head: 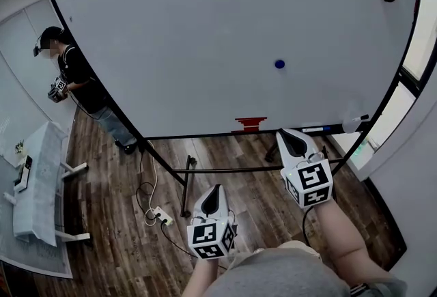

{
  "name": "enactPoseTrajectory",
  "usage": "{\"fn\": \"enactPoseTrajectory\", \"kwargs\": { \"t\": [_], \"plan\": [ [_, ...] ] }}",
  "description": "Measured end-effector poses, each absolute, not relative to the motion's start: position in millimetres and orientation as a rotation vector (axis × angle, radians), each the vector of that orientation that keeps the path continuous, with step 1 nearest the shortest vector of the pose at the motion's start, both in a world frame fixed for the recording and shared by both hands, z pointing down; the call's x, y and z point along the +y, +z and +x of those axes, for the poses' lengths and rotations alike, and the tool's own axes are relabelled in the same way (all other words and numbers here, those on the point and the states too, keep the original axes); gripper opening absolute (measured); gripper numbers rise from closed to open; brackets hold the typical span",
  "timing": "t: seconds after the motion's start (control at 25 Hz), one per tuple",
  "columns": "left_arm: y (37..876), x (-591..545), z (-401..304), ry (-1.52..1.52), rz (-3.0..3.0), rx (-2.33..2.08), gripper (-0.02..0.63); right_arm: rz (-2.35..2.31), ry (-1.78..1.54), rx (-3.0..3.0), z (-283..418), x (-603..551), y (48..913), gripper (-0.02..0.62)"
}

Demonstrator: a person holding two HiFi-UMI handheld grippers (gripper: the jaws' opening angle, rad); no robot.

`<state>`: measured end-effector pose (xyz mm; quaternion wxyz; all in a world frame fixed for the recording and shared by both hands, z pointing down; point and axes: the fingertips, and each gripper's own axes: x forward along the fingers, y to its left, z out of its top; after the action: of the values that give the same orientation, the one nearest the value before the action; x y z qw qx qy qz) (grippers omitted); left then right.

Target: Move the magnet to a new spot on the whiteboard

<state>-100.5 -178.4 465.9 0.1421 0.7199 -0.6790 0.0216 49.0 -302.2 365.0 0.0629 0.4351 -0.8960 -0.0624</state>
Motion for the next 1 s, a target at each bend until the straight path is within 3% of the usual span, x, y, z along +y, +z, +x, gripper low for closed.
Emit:
{"fn": "enactPoseTrajectory", "kwargs": {
  "t": [0.72, 1.0],
  "plan": [
    [474, -230, -154, 0.016, 2.0, -2.003, 0.005, 1.606, -0.307, -2.505, 52, -429, 323, 0.005],
    [470, -278, -167, 0.044, 2.052, -1.95, 0.005, 1.698, -0.312, -2.467, 55, -468, 309, 0.101]
  ]
}}
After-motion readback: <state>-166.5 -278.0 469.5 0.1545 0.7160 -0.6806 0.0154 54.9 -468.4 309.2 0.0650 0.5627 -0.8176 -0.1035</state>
